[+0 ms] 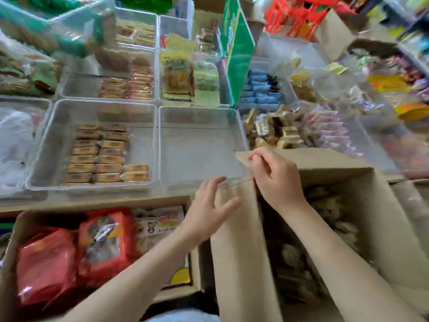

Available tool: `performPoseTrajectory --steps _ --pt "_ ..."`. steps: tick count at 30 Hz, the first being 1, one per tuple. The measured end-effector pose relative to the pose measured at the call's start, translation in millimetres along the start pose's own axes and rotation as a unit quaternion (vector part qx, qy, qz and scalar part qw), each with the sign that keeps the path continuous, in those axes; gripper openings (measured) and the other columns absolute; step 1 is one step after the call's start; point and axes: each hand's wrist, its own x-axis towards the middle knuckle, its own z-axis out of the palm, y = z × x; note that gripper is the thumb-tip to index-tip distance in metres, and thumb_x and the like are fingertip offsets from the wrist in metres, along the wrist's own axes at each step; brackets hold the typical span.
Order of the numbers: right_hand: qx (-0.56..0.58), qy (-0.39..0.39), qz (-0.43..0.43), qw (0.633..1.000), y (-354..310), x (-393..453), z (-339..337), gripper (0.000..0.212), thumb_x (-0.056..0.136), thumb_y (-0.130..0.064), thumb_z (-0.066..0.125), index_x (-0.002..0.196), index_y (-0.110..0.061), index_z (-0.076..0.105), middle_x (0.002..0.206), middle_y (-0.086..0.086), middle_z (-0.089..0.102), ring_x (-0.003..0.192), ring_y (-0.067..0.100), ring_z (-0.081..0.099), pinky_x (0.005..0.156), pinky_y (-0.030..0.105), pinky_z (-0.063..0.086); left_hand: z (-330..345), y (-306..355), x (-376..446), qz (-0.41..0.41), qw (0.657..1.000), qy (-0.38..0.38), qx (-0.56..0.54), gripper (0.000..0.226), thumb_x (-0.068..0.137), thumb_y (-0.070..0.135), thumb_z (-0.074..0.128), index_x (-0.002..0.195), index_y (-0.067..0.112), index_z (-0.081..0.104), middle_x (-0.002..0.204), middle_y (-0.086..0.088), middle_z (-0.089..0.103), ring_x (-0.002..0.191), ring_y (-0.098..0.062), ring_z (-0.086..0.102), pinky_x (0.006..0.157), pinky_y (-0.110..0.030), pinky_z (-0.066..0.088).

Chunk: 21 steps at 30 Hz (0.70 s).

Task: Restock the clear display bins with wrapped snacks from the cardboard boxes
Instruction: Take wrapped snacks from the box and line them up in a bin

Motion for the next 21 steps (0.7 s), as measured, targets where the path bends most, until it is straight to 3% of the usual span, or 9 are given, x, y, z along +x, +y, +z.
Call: performPoseTrajectory --steps 2,3,6,9,11,14,17,19,21 --pt "-0.013 0.001 0.036 0.999 35.8 -20.0 -21.4 0.028 0.101 -0.024 0.043 0.096 -0.01 0.066 0.069 -0.004 0.059 0.057 0.011 0.051 0.053 0.028 0.042 42.6 25.3 1.6 0.002 0.999 -0.04 -0.024 0.092 0.082 0.062 0.068 0.157 0.033 0.022 0.159 0.011 0.025 0.146 -0.006 0.022 0.121 -0.033 0.022" --pt "-0.021 -0.016 0.057 0.998 54.2 -28.4 -26.6 0.026 0.101 -0.023 0.044 0.096 -0.011 0.066 0.07 -0.004 0.059 0.059 0.012 0.053 0.054 0.032 0.044 58.0 29.8 4.3 -0.002 0.999 -0.036 -0.029 0.098 0.081 0.057 0.071 0.158 0.033 0.016 0.162 0.011 0.021 0.148 -0.005 0.019 0.123 -0.035 0.02" --pt "-0.053 -0.136 0.157 0.977 102.4 -44.7 -25.9 0.022 0.102 -0.022 0.045 0.096 -0.012 0.064 0.08 0.0 0.064 0.074 0.022 0.06 0.064 0.037 0.047 80.6 28.4 8.9 -0.029 0.996 0.03 -0.079 0.092 0.079 0.034 0.07 0.157 0.037 0.021 0.156 0.006 0.038 0.143 -0.009 0.036 0.117 -0.045 0.036" --pt "-0.085 -0.287 0.207 0.932 143.3 -55.2 4.3 0.022 0.101 -0.025 0.047 0.106 -0.013 0.065 0.1 0.006 0.067 0.091 0.028 0.062 0.074 0.037 0.05 84.2 24.6 7.2 -0.033 0.991 0.061 -0.117 0.08 0.077 0.029 0.066 0.146 0.049 0.032 0.134 0.036 0.052 0.13 0.004 0.048 0.104 -0.035 0.049" --pt "-0.105 -0.378 0.178 0.903 164.8 -62.0 38.0 0.029 0.098 -0.022 0.05 0.123 -0.016 0.062 0.121 0.007 0.065 0.109 0.028 0.06 0.087 0.038 0.051 84.1 26.2 4.7 -0.03 0.99 0.069 -0.123 0.079 0.078 0.031 0.068 0.144 0.054 0.033 0.13 0.042 0.052 0.129 0.005 0.049 0.105 -0.035 0.049" --pt "-0.149 -0.487 0.174 0.843 187.8 -76.7 83.9 0.052 0.099 -0.021 0.049 0.149 -0.015 0.037 0.152 0.017 0.038 0.138 0.036 0.039 0.109 0.046 0.038 86.0 26.9 3.5 -0.041 0.985 0.071 -0.149 0.079 0.081 0.031 0.07 0.147 0.054 0.034 0.142 0.019 0.055 0.133 -0.007 0.051 0.109 -0.045 0.047" --pt "-0.25 -0.552 0.123 0.786 202.7 -95.9 110.4 0.069 0.099 -0.024 0.053 0.157 -0.018 0.017 0.158 0.025 0.017 0.142 0.044 0.025 0.11 0.048 0.035 89.4 27.7 2.0 -0.049 0.982 0.081 -0.163 0.077 0.082 0.031 0.071 0.147 0.055 0.036 0.145 0.017 0.053 0.136 -0.01 0.049 0.111 -0.05 0.044" --pt "-0.308 -0.555 0.087 0.768 209.2 -102.8 119.6 0.071 0.098 -0.027 0.055 0.158 -0.023 0.017 0.158 0.026 0.012 0.141 0.047 0.023 0.109 0.047 0.036 92.3 27.5 1.4 -0.054 0.98 0.091 -0.17 0.078 0.082 0.031 0.071 0.149 0.05 0.036 0.145 0.02 0.052 0.136 -0.01 0.049 0.112 -0.049 0.043" --pt "-0.337 -0.539 0.05 0.77 210.9 -103.2 122.4 0.058 0.101 -0.027 0.05 0.155 -0.023 0.028 0.157 0.024 0.018 0.139 0.045 0.027 0.107 0.045 0.038 94.5 28.1 1.5 -0.061 0.978 0.1 -0.174 0.078 0.084 0.026 0.07 0.15 0.047 0.036 0.141 0.03 0.052 0.134 -0.005 0.05 0.112 -0.043 0.044"
